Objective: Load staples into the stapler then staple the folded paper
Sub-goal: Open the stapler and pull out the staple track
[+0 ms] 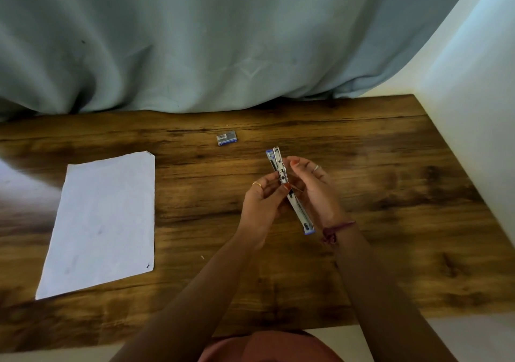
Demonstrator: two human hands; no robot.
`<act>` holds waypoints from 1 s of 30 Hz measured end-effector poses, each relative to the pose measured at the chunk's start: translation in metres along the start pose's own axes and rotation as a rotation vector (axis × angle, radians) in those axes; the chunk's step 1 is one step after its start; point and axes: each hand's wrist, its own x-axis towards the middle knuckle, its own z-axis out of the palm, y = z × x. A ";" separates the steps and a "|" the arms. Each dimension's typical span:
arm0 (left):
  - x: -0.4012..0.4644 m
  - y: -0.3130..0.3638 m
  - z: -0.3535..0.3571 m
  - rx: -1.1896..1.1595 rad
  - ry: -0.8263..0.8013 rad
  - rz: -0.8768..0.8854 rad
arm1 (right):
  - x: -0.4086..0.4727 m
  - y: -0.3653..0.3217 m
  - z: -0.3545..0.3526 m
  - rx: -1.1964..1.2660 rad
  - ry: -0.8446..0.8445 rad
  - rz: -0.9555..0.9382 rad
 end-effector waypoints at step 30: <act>-0.006 -0.005 -0.005 0.378 -0.025 0.164 | 0.000 -0.016 0.026 0.011 0.158 0.143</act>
